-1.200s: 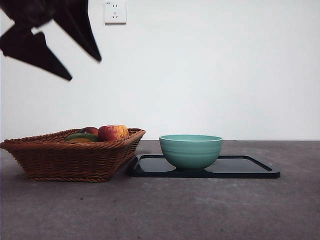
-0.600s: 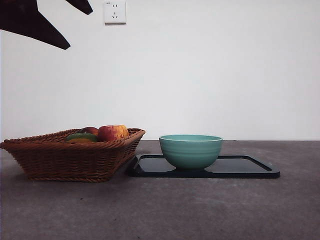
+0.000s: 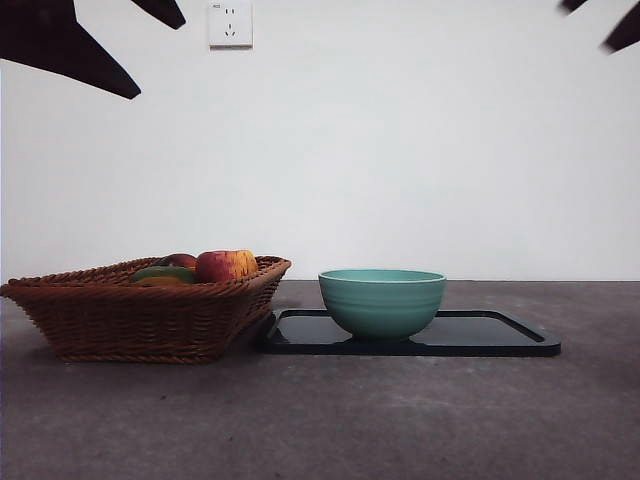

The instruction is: Pick up the wifruite, put it on the bowl, pick up the plate, put it on desk

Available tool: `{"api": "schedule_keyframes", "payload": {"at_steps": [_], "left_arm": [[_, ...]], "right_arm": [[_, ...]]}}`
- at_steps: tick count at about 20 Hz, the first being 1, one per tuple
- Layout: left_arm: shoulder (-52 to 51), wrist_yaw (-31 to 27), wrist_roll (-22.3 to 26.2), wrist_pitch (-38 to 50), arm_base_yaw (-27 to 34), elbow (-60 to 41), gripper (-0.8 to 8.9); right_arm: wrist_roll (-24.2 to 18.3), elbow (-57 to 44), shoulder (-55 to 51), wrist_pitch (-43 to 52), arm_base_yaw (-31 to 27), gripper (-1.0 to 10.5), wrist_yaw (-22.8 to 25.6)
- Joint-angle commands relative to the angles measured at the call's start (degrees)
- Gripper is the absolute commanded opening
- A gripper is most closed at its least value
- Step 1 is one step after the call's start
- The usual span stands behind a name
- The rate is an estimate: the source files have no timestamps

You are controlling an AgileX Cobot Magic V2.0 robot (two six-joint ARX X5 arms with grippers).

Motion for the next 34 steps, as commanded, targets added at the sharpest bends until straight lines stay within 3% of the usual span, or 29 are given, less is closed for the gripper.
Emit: {"api": "schedule_keyframes", "payload": {"at_steps": [1, 10, 17, 25, 30, 34], "left_arm": [[0.37, 0.44, 0.94, 0.61, -0.26, 0.74, 3.44], [0.35, 0.44, 0.94, 0.66, -0.26, 0.74, 3.44], [0.37, 0.42, 0.96, 0.61, -0.26, 0.74, 3.44], [0.37, 0.42, 1.11, 0.35, -0.26, 0.72, 3.44], [0.37, 0.42, 1.51, 0.22, -0.26, 0.72, 3.44], [0.37, 0.42, 1.51, -0.17, -0.26, 0.72, 3.44]], "right_arm": [[-0.22, 3.80, 7.67, 2.84, -0.92, 2.2, 0.83], [-6.62, 20.13, 37.92, 3.48, -8.02, 2.6, 1.33], [-6.49, 22.05, 51.98, 11.98, -7.76, 2.6, -0.37], [-6.80, 22.03, 60.08, 17.09, -5.90, 2.5, 0.04], [-6.97, 22.03, 60.94, 19.89, -6.05, 0.1, 3.06], [-6.93, 22.08, 60.24, 19.67, -6.08, 0.1, 3.28]]}}
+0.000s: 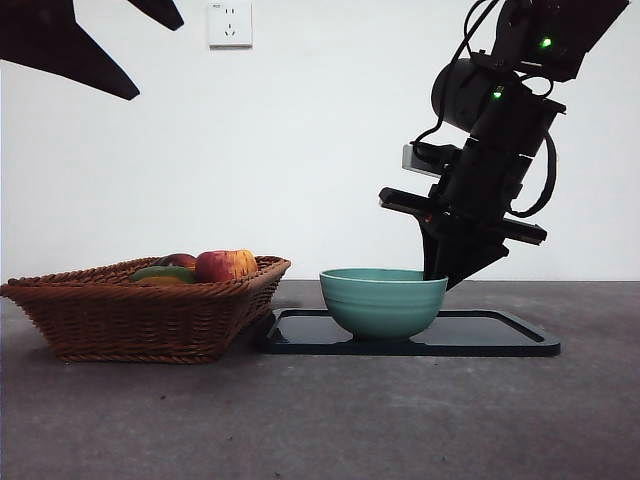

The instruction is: Pick up the wifruite, put it on the bowl, pick up the plate, put it on desk

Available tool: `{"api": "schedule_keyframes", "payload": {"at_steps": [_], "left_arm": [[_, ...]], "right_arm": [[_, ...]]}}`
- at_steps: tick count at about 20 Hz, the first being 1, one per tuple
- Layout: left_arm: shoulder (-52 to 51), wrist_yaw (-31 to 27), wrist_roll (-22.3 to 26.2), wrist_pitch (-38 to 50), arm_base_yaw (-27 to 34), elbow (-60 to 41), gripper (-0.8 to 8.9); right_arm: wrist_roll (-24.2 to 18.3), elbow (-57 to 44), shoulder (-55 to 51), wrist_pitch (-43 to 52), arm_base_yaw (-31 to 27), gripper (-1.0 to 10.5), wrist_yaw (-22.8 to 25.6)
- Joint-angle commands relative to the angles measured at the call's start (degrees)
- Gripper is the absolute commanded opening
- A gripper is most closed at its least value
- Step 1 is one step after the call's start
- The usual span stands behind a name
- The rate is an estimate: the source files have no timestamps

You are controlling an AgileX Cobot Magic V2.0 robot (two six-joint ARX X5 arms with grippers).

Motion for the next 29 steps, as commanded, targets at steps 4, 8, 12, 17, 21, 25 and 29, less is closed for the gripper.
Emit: {"api": "schedule_keyframes", "payload": {"at_steps": [4, 8, 12, 17, 21, 25, 29], "left_arm": [[0.37, 0.42, 0.92, -0.35, -0.26, 0.72, 3.44], [0.37, 0.42, 0.90, -0.50, -0.26, 0.72, 3.44], [0.37, 0.42, 0.92, -0.63, -0.26, 0.72, 3.44], [0.37, 0.42, 0.90, -0.63, -0.26, 0.72, 3.44], [0.37, 0.42, 0.90, -0.63, -0.26, 0.72, 3.44], [0.37, 0.42, 0.85, -0.70, -0.26, 0.72, 3.44], [0.37, 0.42, 0.85, -0.68, -0.26, 0.72, 3.44]], "right_arm": [[-0.33, 1.22, -5.73, 0.07, 0.39, 0.1, 0.20], [-0.28, 1.22, -16.06, -6.16, 0.55, 0.1, -0.42], [-1.77, 0.94, -28.20, -15.98, 3.13, 0.1, -0.17], [-1.70, -5.79, -39.01, -17.66, 7.91, 0.1, 3.23], [0.24, -14.69, -42.69, -14.51, 11.08, 0.1, 3.26], [3.69, -24.57, -42.14, -4.85, 14.03, 0.1, 3.26], [7.17, -31.91, -40.11, 3.67, 15.39, 0.1, 4.00]]}}
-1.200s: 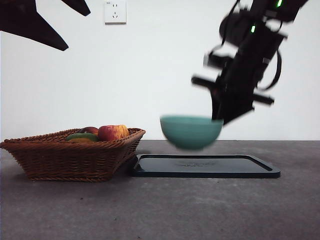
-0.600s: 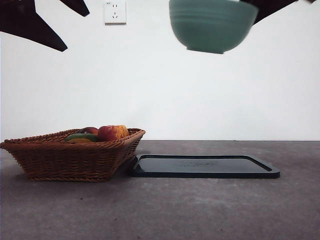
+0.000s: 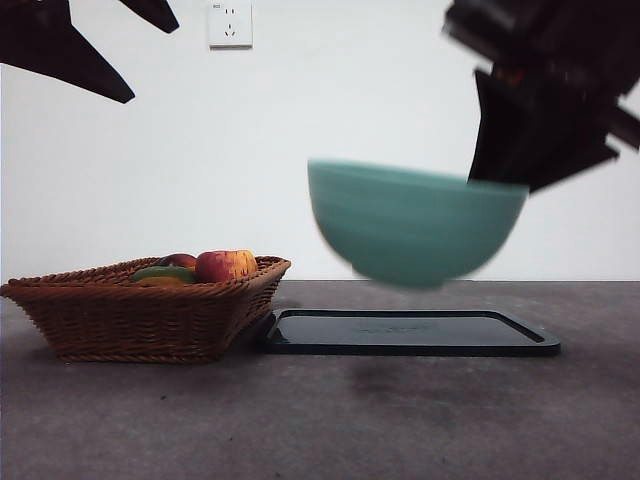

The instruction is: Pick up the wifruite, put it on the bowl, pick up the plate, put it on desk

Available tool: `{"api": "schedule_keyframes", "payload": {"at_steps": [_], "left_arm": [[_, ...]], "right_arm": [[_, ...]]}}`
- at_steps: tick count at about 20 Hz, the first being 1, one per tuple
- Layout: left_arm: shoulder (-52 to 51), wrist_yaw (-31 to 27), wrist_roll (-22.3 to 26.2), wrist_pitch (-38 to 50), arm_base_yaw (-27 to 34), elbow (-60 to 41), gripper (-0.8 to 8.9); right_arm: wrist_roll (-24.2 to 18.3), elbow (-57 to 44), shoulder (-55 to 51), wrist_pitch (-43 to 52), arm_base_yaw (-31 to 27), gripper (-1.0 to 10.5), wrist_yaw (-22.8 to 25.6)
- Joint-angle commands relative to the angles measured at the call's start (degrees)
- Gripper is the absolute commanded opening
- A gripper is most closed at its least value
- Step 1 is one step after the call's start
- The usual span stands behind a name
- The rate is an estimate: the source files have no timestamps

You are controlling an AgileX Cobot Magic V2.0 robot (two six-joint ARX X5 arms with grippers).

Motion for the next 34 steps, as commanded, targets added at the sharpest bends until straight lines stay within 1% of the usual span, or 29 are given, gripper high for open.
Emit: {"api": "schedule_keyframes", "payload": {"at_steps": [1, 6, 9, 12, 17, 18, 20, 22, 24, 28, 34], "left_arm": [[0.37, 0.42, 0.50, 0.46, -0.26, 0.72, 3.44], [0.37, 0.42, 0.50, 0.44, -0.26, 0.72, 3.44], [0.37, 0.42, 0.50, 0.44, -0.26, 0.72, 3.44], [0.37, 0.42, 0.52, 0.39, -0.26, 0.72, 3.44], [0.37, 0.42, 0.52, 0.42, -0.26, 0.72, 3.44], [0.37, 0.42, 0.52, 0.42, -0.26, 0.72, 3.44], [0.37, 0.42, 0.52, 0.42, -0.26, 0.72, 3.44], [0.37, 0.42, 0.52, 0.42, -0.26, 0.72, 3.44], [0.37, 0.42, 0.52, 0.42, -0.26, 0.72, 3.44], [0.37, 0.42, 0.52, 0.42, -0.26, 0.72, 3.44], [0.37, 0.42, 0.55, -0.09, -0.26, 0.72, 3.44]], "right_arm": [[3.10, -1.49, 2.54, 3.26, 0.79, 0.1, 0.83], [3.08, -2.29, 9.70, 6.80, 1.18, 0.1, 1.14], [3.08, -2.29, 13.03, 8.13, 1.18, 0.1, 2.47], [3.08, -2.29, 13.97, 8.63, 1.18, 0.1, 3.45], [3.32, -2.27, 13.99, 7.78, 1.18, 0.1, 3.41], [3.32, -2.27, 13.99, 7.52, 1.18, 0.4, 3.41], [3.74, -2.27, 13.99, 7.34, 1.18, 1.8, 3.41], [4.37, -2.27, 13.97, 7.37, 1.18, 2.7, 3.41], [4.39, -2.21, 13.79, 7.37, 1.18, 2.8, 3.43], [4.83, -1.90, 9.92, 5.44, 1.18, 2.8, 3.48], [4.68, -0.33, -3.58, -3.19, 1.03, 2.8, 3.69]]}}
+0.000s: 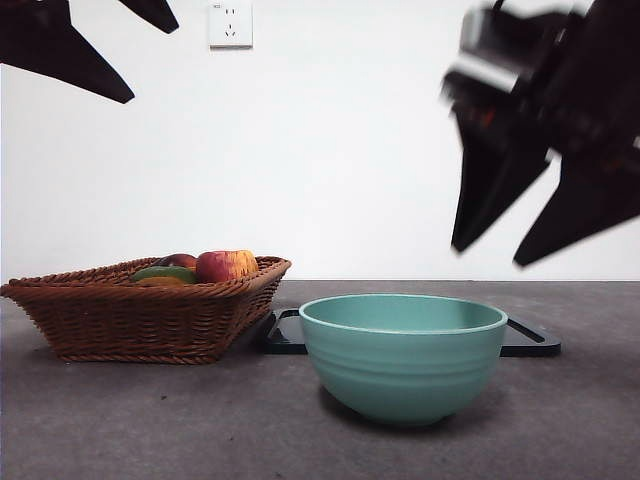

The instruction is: Pick up the wifruite, put it on the bowl, pick up the plate, put it on desk

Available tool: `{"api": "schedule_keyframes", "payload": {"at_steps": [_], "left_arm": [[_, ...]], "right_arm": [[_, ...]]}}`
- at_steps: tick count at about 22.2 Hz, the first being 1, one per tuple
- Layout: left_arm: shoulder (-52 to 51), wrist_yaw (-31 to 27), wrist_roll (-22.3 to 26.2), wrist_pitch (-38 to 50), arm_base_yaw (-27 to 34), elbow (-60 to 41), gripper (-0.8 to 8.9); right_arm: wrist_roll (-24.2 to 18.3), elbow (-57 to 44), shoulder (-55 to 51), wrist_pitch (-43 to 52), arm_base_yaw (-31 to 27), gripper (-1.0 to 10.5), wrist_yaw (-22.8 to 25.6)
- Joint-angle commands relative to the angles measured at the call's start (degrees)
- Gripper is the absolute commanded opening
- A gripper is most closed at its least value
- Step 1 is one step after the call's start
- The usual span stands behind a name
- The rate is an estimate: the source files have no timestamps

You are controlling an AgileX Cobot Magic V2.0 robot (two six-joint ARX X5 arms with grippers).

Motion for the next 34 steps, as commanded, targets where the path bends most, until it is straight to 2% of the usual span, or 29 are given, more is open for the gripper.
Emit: {"api": "schedule_keyframes", "payload": {"at_steps": [1, 6, 10, 15, 25, 26, 30, 34], "left_arm": [[0.37, 0.42, 0.81, -0.24, -0.26, 0.72, 3.44], [0.37, 0.42, 1.57, -0.83, -0.26, 0.72, 3.44], [0.37, 0.42, 1.57, -1.14, -0.26, 0.72, 3.44], [0.37, 0.42, 1.57, -1.11, -0.26, 0.72, 3.44], [0.37, 0.42, 1.57, -1.14, -0.26, 0.72, 3.39], [0.37, 0.42, 1.57, -1.14, -0.26, 0.72, 3.10], [0.37, 0.42, 1.60, -1.53, -0.26, 0.72, -0.01], [0.37, 0.42, 1.60, -1.84, -0.26, 0.72, 0.16]], "right_arm": [[0.26, 1.07, -5.29, -2.47, 0.35, 2.8, -0.37], [-2.34, 1.07, -17.79, -12.04, 0.35, 2.8, -4.00], [-4.52, 1.07, -25.40, -20.52, 0.35, 2.8, -10.64], [-4.57, 1.07, -29.94, -22.82, 0.33, 2.8, -10.71], [-4.55, 1.07, -30.12, -22.88, 0.33, 2.8, -10.71], [-4.55, 1.07, -30.14, -22.93, 0.33, 2.6, -10.73], [-4.59, 1.07, -30.12, -23.67, 0.33, 0.0, -10.69], [-4.57, 1.07, -30.14, -23.65, 0.33, 0.1, -10.32]]}}
